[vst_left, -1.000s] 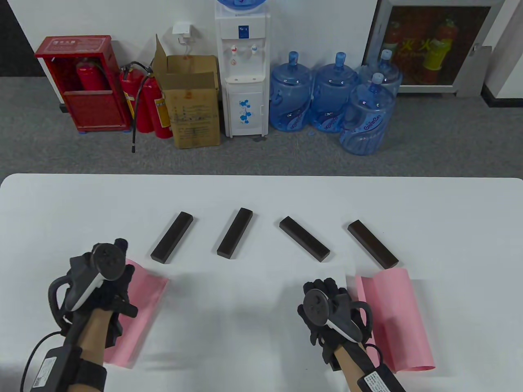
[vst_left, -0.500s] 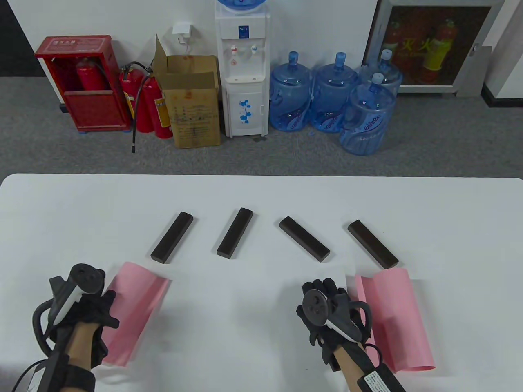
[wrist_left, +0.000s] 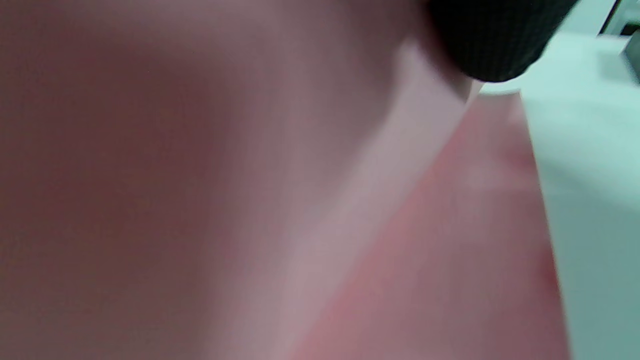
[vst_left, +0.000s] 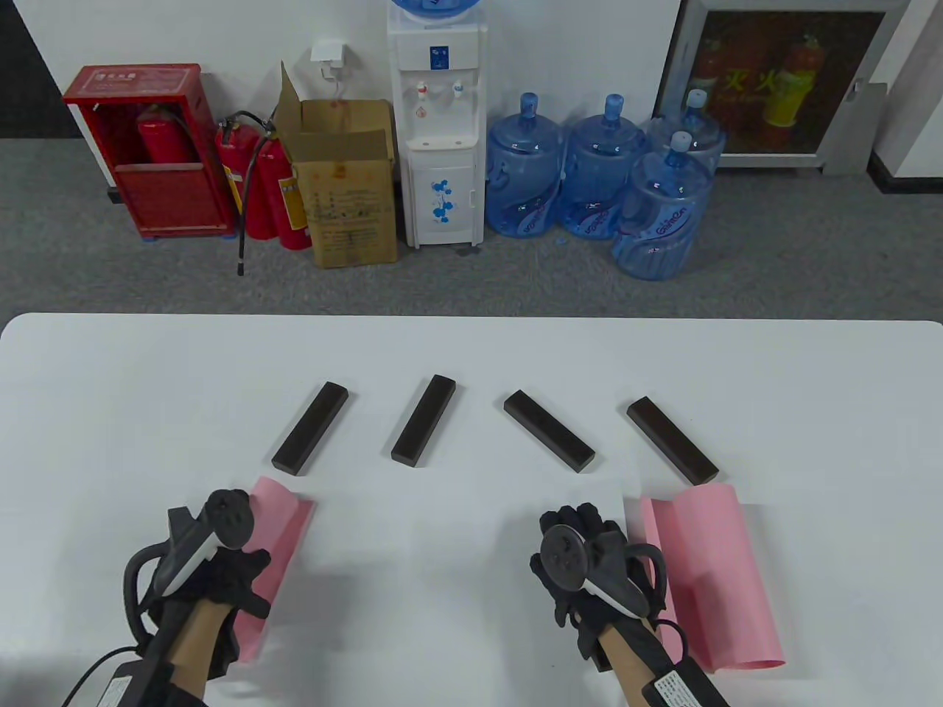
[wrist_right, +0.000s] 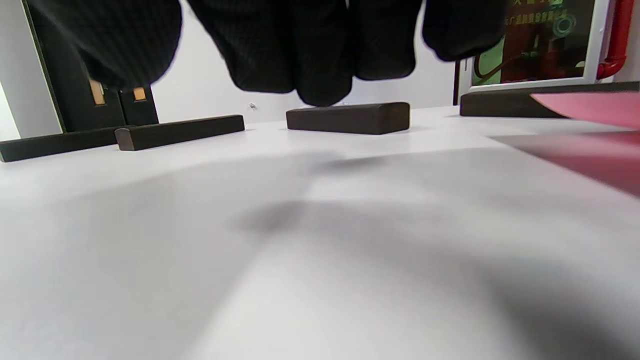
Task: Unroll papers and secure with paperweights
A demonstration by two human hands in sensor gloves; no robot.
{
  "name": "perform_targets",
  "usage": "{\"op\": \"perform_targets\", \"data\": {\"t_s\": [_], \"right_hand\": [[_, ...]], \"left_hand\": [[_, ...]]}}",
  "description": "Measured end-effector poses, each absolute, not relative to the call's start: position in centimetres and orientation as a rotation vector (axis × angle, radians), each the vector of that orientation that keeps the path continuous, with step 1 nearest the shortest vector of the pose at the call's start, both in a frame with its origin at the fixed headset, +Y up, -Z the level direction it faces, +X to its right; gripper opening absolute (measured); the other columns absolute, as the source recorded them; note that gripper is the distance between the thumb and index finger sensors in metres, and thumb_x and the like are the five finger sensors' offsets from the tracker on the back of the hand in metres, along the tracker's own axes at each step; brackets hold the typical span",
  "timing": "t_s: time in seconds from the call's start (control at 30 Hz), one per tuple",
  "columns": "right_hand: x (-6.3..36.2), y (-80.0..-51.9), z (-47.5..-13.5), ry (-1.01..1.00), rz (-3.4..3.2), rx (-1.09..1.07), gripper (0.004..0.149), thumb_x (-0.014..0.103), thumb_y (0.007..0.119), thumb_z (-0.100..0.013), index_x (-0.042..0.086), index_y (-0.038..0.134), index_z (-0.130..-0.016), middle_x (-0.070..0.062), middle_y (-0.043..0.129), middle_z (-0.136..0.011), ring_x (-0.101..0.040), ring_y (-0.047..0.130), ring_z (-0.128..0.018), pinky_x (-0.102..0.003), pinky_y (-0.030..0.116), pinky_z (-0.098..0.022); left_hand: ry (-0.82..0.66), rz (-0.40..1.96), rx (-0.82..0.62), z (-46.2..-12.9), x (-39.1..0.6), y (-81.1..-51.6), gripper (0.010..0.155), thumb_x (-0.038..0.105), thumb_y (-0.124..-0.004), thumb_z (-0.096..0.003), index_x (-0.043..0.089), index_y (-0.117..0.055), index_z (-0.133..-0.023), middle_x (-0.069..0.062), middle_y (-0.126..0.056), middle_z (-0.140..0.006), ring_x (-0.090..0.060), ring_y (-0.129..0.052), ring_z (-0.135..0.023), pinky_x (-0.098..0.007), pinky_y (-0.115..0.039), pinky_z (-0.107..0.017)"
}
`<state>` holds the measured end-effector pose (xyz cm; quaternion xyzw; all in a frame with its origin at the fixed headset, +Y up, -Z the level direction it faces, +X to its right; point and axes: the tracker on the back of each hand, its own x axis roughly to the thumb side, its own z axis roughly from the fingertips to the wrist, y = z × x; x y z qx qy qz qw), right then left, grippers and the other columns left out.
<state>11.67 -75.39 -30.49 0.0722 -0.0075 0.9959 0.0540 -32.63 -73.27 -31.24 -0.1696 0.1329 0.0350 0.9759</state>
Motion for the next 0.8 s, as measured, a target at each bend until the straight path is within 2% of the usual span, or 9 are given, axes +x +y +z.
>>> {"op": "perform_targets", "data": {"t_s": [0.13,0.23,0.33,0.5,0.67,0.77,0.8], "right_hand": [[11.6,-75.4,-30.5,-0.019,3.026,0.221,0.068,0.053,0.072,-0.04,0.02,0.071,-0.099,-0.008,0.067,-0.104,-0.036,0.062,-0.101,-0.058,0.056,-0.07],[11.5,-75.5,-30.5,-0.019,3.021,0.219,0.068,0.053,0.072,-0.039,0.02,0.071,-0.099,-0.008,0.067,-0.104,-0.036,0.062,-0.101,-0.058,0.056,-0.07],[11.5,-75.5,-30.5,-0.014,3.016,0.219,0.068,0.053,0.072,-0.04,0.02,0.071,-0.099,-0.008,0.067,-0.104,-0.037,0.062,-0.1,-0.058,0.056,-0.07],[11.2,-75.6,-30.3,0.003,3.016,0.233,0.068,0.053,0.072,-0.039,0.021,0.071,-0.099,-0.008,0.066,-0.104,-0.037,0.062,-0.1,-0.058,0.056,-0.07],[10.7,-75.6,-30.2,0.002,3.019,0.268,0.068,0.053,0.072,-0.04,0.021,0.07,-0.1,-0.008,0.066,-0.104,-0.037,0.062,-0.1,-0.058,0.056,-0.07],[10.2,-75.6,-30.2,0.013,3.006,0.31,0.07,0.053,0.072,-0.04,0.023,0.065,-0.102,-0.009,0.064,-0.106,-0.037,0.061,-0.101,-0.058,0.056,-0.07],[10.0,-75.5,-30.2,0.023,2.997,0.325,0.074,0.054,0.072,-0.039,0.026,0.057,-0.105,-0.009,0.063,-0.106,-0.038,0.06,-0.101,-0.058,0.055,-0.07]], "left_hand": [[0.19,0.227,-0.26,-30.6,-30.5,-71.0,0.086,0.053,-0.076,-0.0475,0.039,-0.017,-0.109,-0.01,-0.072,-0.108,-0.022,-0.102,-0.063,-0.055,-0.076,-0.059],[0.142,0.464,-0.158,-29.8,-28.4,-69.6,0.085,0.053,-0.074,-0.0487,0.038,-0.016,-0.109,-0.01,-0.073,-0.107,-0.02,-0.103,-0.061,-0.054,-0.077,-0.057],[0.119,0.645,-0.077,-29.3,-25.8,-69.6,0.083,0.051,-0.073,-0.0496,0.037,-0.017,-0.109,-0.01,-0.074,-0.106,-0.019,-0.104,-0.059,-0.053,-0.078,-0.056],[0.138,0.714,-0.205,-29.8,-21.8,-72.7,0.084,0.053,-0.071,-0.0503,0.036,-0.013,-0.109,-0.012,-0.068,-0.109,-0.02,-0.103,-0.062,-0.053,-0.078,-0.057],[0.222,0.74,-0.325,-30.7,-20.7,-76.5,0.085,0.051,-0.071,-0.0508,0.034,-0.01,-0.108,-0.015,-0.066,-0.109,-0.019,-0.102,-0.063,-0.052,-0.078,-0.056],[0.224,0.686,-0.342,-30.7,-20.7,-76.9,0.085,0.051,-0.07,-0.0508,0.033,-0.011,-0.108,-0.016,-0.066,-0.109,-0.017,-0.102,-0.062,-0.048,-0.08,-0.053],[0.23,0.694,-0.346,-30.7,-20.7,-76.9,0.085,0.051,-0.07,-0.0509,0.033,-0.011,-0.108,-0.017,-0.066,-0.109,-0.018,-0.102,-0.062,-0.049,-0.079,-0.053]]}}
